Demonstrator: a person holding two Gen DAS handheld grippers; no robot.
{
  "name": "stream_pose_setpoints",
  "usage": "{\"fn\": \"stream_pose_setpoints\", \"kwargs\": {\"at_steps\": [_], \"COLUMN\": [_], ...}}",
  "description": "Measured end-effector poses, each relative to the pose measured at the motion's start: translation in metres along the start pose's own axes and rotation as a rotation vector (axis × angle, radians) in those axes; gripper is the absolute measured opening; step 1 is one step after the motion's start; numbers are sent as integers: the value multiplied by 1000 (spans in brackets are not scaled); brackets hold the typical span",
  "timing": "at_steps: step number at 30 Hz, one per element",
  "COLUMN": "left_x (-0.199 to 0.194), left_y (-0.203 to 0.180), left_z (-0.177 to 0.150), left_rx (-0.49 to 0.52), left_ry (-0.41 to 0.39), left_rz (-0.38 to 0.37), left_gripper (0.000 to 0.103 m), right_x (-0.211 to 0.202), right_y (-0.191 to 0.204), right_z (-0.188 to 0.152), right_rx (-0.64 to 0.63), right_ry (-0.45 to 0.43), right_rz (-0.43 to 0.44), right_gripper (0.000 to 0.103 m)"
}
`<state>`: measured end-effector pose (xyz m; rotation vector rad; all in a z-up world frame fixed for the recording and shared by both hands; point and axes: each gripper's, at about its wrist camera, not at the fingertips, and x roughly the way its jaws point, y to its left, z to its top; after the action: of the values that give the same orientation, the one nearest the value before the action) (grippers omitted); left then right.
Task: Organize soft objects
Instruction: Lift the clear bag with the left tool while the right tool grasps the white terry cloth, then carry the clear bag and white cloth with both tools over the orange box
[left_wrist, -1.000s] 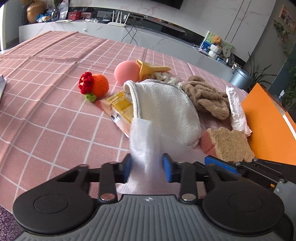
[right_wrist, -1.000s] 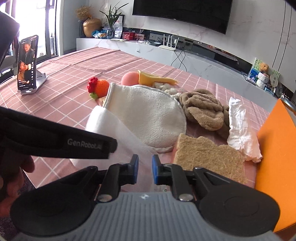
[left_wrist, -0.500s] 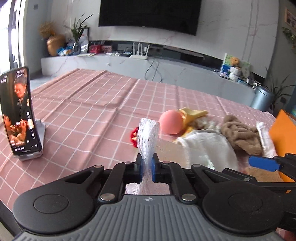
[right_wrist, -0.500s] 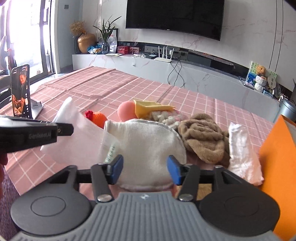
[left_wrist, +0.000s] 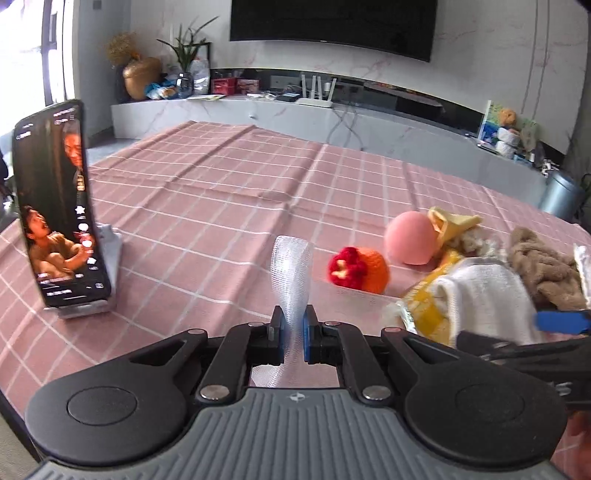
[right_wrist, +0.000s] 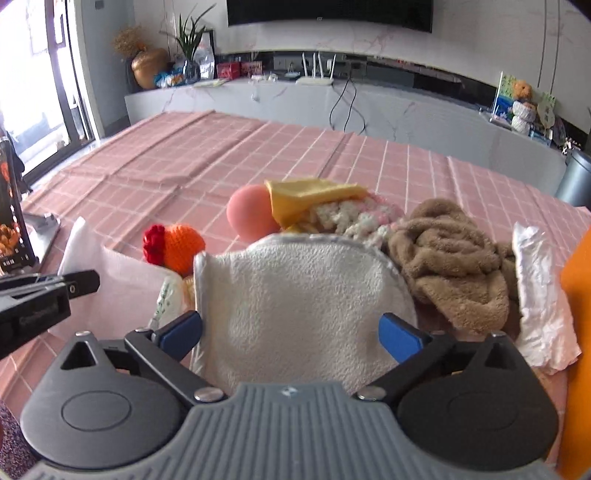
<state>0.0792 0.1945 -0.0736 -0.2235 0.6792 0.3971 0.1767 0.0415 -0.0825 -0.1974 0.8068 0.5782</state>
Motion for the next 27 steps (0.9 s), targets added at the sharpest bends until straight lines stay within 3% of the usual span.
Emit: {"fn": "stream_pose_setpoints", "kwargs": {"at_steps": [2, 4, 7, 9, 12, 21, 27], "left_x": [-2, -4, -4, -7, -13, -56, -92], "left_y": [-7, -11, -15, -18, -22, -34, -54], "left_z": [-1, 0, 0, 0, 1, 12, 20], "left_rx": [21, 26, 31, 35, 46, 74, 108], "left_ry": [-12, -14, -19, -23, -34, -126, -208], "left_rz": [-17, -30, -40, -46, -52, -76, -139], "left_gripper": [9, 9, 9, 9, 9, 9, 9], "right_x": [8, 10, 5, -2, -8, -72, -130], "right_y": [-1, -5, -5, -3, -3, -27, -48], "right_z": [-3, -5, -5, -5, -6, -6, -7], "right_rx": [15, 57, 62, 45, 31, 68, 77], "right_ry": [21, 32, 25, 17, 20, -83, -156], "right_rz": [12, 55, 98, 108, 129, 167, 182], "right_gripper": [97, 83, 58, 35, 15, 14, 14]}}
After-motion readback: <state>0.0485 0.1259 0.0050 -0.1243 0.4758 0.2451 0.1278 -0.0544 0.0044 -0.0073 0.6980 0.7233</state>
